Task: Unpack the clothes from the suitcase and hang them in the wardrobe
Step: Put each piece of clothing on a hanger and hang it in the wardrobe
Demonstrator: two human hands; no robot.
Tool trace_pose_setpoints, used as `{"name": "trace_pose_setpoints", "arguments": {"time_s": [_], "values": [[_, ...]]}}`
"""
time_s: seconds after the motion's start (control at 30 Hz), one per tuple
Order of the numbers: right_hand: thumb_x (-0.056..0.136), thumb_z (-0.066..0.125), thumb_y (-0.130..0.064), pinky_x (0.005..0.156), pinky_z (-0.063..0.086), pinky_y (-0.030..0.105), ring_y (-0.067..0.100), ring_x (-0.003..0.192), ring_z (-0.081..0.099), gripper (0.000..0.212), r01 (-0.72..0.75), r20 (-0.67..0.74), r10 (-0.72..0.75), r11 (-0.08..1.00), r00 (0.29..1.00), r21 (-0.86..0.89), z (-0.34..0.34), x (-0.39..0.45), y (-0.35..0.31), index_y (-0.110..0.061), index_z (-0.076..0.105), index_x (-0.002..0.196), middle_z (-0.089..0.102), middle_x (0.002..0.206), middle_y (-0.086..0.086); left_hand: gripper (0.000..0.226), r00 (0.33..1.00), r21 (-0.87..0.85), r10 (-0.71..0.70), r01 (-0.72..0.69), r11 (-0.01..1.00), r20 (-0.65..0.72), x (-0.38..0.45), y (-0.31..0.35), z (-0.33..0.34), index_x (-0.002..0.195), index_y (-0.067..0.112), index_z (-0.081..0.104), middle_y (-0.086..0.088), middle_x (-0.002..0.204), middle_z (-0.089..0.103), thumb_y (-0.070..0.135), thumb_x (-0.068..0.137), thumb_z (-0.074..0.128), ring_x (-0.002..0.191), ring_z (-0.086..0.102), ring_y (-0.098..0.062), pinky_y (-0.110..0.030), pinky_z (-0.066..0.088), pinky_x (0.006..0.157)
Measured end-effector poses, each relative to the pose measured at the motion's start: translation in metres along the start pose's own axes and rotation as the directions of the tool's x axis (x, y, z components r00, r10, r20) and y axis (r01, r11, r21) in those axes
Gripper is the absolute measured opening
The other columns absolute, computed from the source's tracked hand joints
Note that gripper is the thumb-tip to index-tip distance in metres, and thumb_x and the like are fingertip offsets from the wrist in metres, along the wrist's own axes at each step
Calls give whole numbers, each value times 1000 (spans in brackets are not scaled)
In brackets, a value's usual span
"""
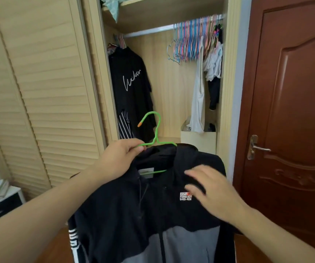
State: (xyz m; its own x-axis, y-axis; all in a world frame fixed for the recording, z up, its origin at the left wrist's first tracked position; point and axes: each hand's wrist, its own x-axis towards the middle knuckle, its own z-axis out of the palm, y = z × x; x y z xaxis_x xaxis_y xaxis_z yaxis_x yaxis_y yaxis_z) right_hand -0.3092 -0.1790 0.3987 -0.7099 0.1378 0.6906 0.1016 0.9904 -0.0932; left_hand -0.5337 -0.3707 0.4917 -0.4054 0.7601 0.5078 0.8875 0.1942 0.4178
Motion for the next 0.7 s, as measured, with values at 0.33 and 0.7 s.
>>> {"name": "trace_pose_setpoints", "arguments": {"time_s": [0.33, 0.7], "values": [[102, 37, -49, 57, 41, 38, 16, 63, 53, 34, -131, 77, 134, 990, 988, -49, 22, 105, 31, -24, 41, 80, 53, 65, -7, 34, 967, 156, 217, -196, 968, -130, 28, -61, -20, 122, 27, 68, 19, 104, 58, 45, 100, 51, 96, 57, 0, -23, 47, 86], [91, 70, -42, 118, 30, 32, -8, 137, 38, 65, -350, 562, 138, 891, 815, 289, 17, 189, 78, -62, 33, 141, 42, 147, -33, 41, 964, 402, 50, 62, 914, -262, 133, -197, -41, 89, 14, 49, -20, 78, 68, 53, 99, 40, 78, 64, -44, -42, 40, 61]]}}
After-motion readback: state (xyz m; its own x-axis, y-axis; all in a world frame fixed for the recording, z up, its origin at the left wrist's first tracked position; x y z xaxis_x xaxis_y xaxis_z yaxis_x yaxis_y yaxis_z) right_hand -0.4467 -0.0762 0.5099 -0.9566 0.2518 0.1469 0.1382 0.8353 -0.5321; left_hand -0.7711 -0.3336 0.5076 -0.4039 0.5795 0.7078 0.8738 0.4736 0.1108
